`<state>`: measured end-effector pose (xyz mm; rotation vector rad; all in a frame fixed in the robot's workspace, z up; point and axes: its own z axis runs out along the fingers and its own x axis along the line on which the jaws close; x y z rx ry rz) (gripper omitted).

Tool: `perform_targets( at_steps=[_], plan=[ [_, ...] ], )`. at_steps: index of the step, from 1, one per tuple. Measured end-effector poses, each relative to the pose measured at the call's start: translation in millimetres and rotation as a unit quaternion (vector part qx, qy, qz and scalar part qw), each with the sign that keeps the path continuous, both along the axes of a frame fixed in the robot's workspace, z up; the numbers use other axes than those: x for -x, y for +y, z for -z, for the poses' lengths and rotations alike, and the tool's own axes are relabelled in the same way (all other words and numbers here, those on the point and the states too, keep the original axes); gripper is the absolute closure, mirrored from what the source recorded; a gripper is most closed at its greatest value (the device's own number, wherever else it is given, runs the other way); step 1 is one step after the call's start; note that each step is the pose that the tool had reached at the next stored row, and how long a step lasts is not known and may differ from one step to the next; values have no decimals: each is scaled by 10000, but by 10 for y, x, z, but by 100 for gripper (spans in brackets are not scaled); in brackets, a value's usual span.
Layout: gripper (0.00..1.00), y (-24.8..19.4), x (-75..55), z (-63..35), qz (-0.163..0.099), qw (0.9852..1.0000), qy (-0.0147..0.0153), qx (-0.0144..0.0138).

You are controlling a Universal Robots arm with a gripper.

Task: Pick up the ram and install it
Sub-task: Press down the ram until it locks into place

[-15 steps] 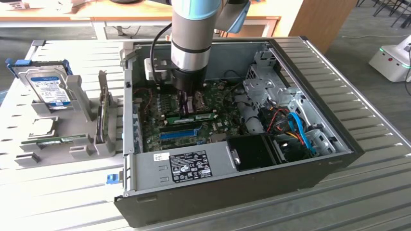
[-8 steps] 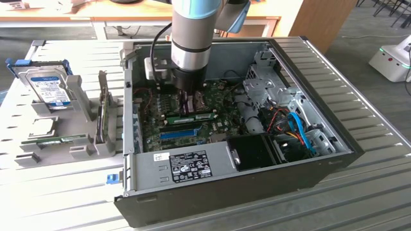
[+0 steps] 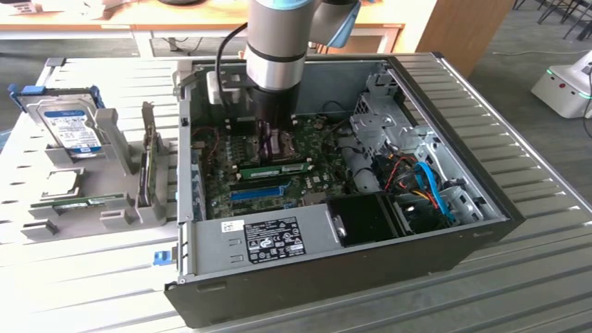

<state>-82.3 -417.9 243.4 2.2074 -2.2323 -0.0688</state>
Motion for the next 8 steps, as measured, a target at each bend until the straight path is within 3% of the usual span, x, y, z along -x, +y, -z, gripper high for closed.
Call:
perform_targets(
  at_steps=[8],
  plan=[
    [90,0,0,-174,0,10000,0,0]
  ],
)
